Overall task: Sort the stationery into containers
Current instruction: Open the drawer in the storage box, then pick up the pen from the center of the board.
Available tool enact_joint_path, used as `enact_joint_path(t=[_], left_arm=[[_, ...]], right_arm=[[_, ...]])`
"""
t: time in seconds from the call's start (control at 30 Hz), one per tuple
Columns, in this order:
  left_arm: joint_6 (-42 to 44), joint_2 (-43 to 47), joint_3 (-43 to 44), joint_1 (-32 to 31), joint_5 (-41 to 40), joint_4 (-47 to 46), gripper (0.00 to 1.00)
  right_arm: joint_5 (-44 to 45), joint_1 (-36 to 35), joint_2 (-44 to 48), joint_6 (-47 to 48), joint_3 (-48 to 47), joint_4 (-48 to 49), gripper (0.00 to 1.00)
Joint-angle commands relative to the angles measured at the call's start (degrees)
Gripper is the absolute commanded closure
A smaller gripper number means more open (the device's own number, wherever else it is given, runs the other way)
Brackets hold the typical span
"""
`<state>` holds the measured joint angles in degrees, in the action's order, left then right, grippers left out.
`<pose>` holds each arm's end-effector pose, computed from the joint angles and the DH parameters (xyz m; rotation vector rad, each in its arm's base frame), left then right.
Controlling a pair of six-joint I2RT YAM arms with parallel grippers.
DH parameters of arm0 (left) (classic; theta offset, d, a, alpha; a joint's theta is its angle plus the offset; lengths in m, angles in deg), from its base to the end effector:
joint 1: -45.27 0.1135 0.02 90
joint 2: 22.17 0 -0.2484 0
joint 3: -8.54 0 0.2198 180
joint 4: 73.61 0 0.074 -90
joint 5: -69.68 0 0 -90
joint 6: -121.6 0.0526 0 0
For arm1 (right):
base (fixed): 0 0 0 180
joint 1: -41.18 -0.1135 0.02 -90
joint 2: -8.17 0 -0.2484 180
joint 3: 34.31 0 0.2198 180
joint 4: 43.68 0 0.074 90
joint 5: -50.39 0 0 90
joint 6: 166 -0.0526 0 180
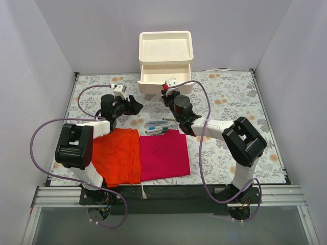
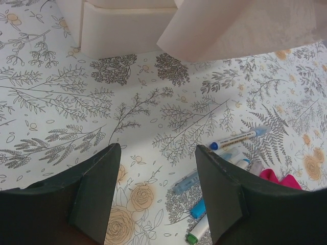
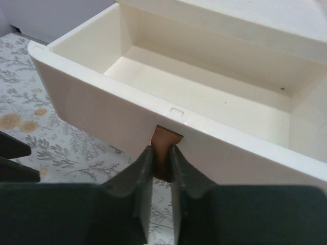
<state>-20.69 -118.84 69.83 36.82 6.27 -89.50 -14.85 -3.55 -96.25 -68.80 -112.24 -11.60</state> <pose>0.3350 -0.0736 0.1926 -0.4411 2.0000 -1.1338 0.2995 0.2657 0.2679 -0.3180 1.4514 0.2121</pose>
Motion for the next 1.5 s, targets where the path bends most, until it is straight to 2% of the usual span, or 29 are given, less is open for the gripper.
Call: enact_joint_path(t=[0.0,0.03,0.13,0.23,0.3,0.37,0.4,0.43,0.5,0.53,0.6,0.63,0.7,0.77,0.83,0.87,1.0,1.17,1.33,1.47], left_arm=[[0.96,4.20,0.25,0.27,1.01,0.70,0.39],[1.57,4.72,0.77,0.27,1.18,1.40,0.39],[4.82,7.97,1.74,0.27,1.10,6.57,0.36],[10.60,12.89,2.19,0.27,2.06,12.64,0.34],[14.74,17.18,2.01,0.27,5.56,16.68,0.31],[21.95,19.75,2.18,0.27,9.16,20.97,0.30],[24.23,21.32,2.71,0.27,14.58,22.48,0.30],[27.13,21.60,3.41,0.27,16.98,24.50,0.27],[35.30,21.61,6.03,0.01,23.99,31.26,0.27],[37.77,20.91,6.92,-0.08,25.86,33.98,0.27],[44.98,19.76,8.50,-0.78,27.46,40.32,0.29],[46.65,18.97,9.47,-1.22,27.46,41.73,0.30],[50.26,18.79,9.66,-3.41,25.37,43.85,0.33],[54.12,18.79,9.22,-7.08,20.10,45.60,0.35],[57.82,18.35,8.69,-10.08,13.27,47.18,0.36],[58.96,17.57,8.60,-12.79,11.49,47.89,0.36],[58.72,17.12,8.16,-14.84,6.90,48.34,0.36],[54.66,22.30,5.62,-14.93,4.61,48.69,0.36],[50.64,30.37,1.31,-14.84,3.65,49.74,0.36],[48.60,33.64,1.13,-14.93,3.12,53.52,0.36]], right_arm=[[-0.84,-0.62,0.27,1.06,-2.33,0.86,0.54],[-1.54,-0.62,0.45,1.41,-2.60,0.86,0.45],[-3.04,-0.62,2.89,2.47,-1.82,-0.63,0.41],[-5.93,-0.53,8.24,3.61,0.29,-5.54,0.38],[-8.91,0.25,11.85,3.70,2.84,-11.07,0.38],[-15.68,1.22,17.83,3.61,6.08,-17.40,0.37],[-18.14,2.44,19.76,3.70,7.06,-19.69,0.35],[-22.34,3.32,23.09,3.61,7.85,-25.28,0.32],[-29.54,7.26,25.83,4.48,9.43,-31.37,0.29],[-35.76,8.68,27.76,5.27,9.87,-33.92,0.26],[-41.51,13.06,28.57,9.74,9.97,-40.69,0.21],[-47.89,14.48,28.57,12.46,9.79,-44.89,0.19],[-51.89,17.64,28.22,17.92,9.44,-47.73,0.19],[-58.39,19.23,27.52,21.52,9.18,-52.74,0.22],[-66.89,21.17,27.43,30.91,9.52,-58.52,0.28],[-68.25,21.44,27.60,33.81,10.22,-59.25,0.29],[-71.77,21.53,26.12,42.19,12.25,-58.21,0.30],[-72.04,21.44,17.77,39.74,8.04,-54.96,0.42],[-66.78,21.35,13.73,38.76,10.32,-41.54,0.41],[-65.01,21.70,9.33,38.24,7.34,-40.01,0.42]])
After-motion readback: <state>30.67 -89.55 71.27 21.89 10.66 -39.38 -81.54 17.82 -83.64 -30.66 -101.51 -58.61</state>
